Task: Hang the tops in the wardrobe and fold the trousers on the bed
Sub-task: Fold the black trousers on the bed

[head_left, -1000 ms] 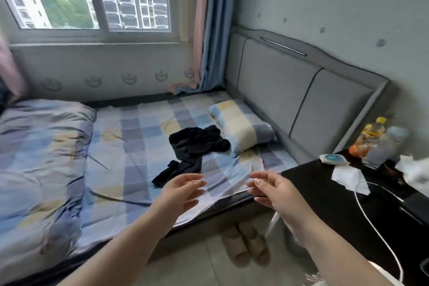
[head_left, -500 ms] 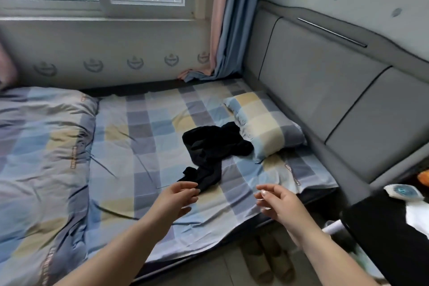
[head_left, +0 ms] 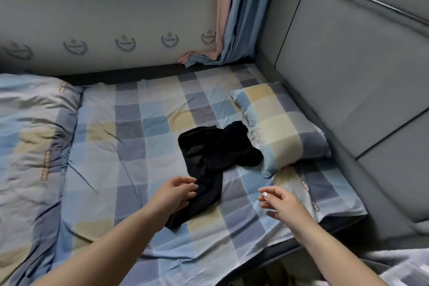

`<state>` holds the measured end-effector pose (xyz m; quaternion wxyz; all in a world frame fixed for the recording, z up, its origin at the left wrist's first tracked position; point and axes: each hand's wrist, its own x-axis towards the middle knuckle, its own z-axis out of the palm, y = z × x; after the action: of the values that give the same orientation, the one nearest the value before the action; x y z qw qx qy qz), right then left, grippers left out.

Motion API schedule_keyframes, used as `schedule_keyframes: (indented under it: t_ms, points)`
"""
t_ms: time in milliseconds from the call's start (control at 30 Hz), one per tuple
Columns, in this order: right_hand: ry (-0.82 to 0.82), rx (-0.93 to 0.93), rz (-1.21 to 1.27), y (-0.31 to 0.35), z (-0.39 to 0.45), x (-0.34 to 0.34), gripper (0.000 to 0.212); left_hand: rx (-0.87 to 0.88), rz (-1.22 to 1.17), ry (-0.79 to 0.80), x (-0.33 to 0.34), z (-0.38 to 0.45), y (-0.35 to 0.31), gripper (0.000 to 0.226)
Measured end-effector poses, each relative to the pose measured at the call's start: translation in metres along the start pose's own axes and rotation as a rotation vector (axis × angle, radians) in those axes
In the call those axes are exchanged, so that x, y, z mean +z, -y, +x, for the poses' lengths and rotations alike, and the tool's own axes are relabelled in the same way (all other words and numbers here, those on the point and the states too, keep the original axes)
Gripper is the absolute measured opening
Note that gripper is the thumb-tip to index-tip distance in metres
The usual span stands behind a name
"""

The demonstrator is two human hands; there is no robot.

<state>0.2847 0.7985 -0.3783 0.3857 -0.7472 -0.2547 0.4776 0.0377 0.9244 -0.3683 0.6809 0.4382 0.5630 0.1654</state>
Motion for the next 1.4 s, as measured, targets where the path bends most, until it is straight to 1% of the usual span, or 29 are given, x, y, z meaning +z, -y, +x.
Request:
schedule_keyframes:
  t_ms: [67, 167, 267, 367, 433, 567, 700, 800, 867, 933, 967, 1000, 1067, 1100, 1167, 1233, 1300, 1400]
  points:
    - [0.028, 0.001, -0.035, 0.008, 0.065, -0.013, 0.016, -0.017, 0.026, -0.022, 0.019, 0.052, -0.013, 0.014]
    - [0.017, 0.000, -0.051, 0.014, 0.157, -0.027, 0.016, -0.036, 0.078, -0.059, 0.041, 0.123, -0.026, 0.011]
    - [0.008, 0.010, -0.103, 0.005, 0.248, -0.041, 0.014, -0.052, 0.159, -0.092, 0.064, 0.200, -0.030, 0.009]
    - [0.010, 0.032, -0.180, -0.014, 0.328, -0.051, 0.011, -0.031, 0.351, -0.089, 0.085, 0.278, -0.030, 0.008]
    - [-0.003, 0.032, -0.247, -0.032, 0.379, -0.058, 0.013, 0.010, 0.493, -0.064, 0.101, 0.335, -0.030, 0.009]
    - [-0.036, 0.026, -0.366, -0.072, 0.458, -0.069, 0.030, 0.101, 0.689, -0.019, 0.130, 0.431, -0.022, 0.015]
    - [0.097, 0.052, -0.519, -0.119, 0.509, -0.071, 0.052, 0.183, 0.863, -0.051, 0.151, 0.499, 0.008, 0.034]
    - [0.125, 0.083, -0.579, -0.149, 0.535, -0.067, 0.072, 0.230, 0.886, -0.043, 0.169, 0.530, 0.036, 0.047]
    - [0.102, 0.089, -0.596, -0.161, 0.546, -0.060, 0.085, 0.236, 0.841, 0.007, 0.182, 0.539, 0.055, 0.052]
    - [0.051, 0.101, -0.587, -0.168, 0.554, -0.050, 0.090, 0.234, 0.803, 0.073, 0.196, 0.540, 0.076, 0.058]
    - [0.019, 0.113, -0.588, -0.169, 0.556, -0.045, 0.086, 0.234, 0.796, 0.102, 0.202, 0.539, 0.084, 0.060]
    - [0.006, 0.124, -0.598, -0.169, 0.557, -0.039, 0.075, 0.234, 0.793, 0.127, 0.207, 0.538, 0.090, 0.063]
    - [0.022, 0.122, -0.613, -0.165, 0.554, -0.025, 0.043, 0.251, 0.784, 0.158, 0.215, 0.532, 0.095, 0.069]
    - [0.023, 0.106, -0.563, -0.160, 0.550, -0.018, 0.032, 0.280, 0.793, 0.168, 0.217, 0.529, 0.095, 0.075]
    - [0.025, 0.061, -0.336, -0.148, 0.537, -0.007, 0.022, 0.361, 0.852, 0.181, 0.218, 0.521, 0.090, 0.087]
    - [0.044, 0.001, -0.127, -0.130, 0.519, -0.001, 0.020, 0.424, 0.888, 0.140, 0.213, 0.507, 0.080, 0.093]
    - [0.082, -0.043, -0.017, -0.113, 0.499, 0.002, 0.015, 0.505, 0.863, 0.055, 0.202, 0.491, 0.068, 0.084]
    - [0.135, -0.127, 0.103, -0.087, 0.463, 0.003, 0.007, 0.568, 0.739, -0.062, 0.178, 0.458, 0.043, 0.061]
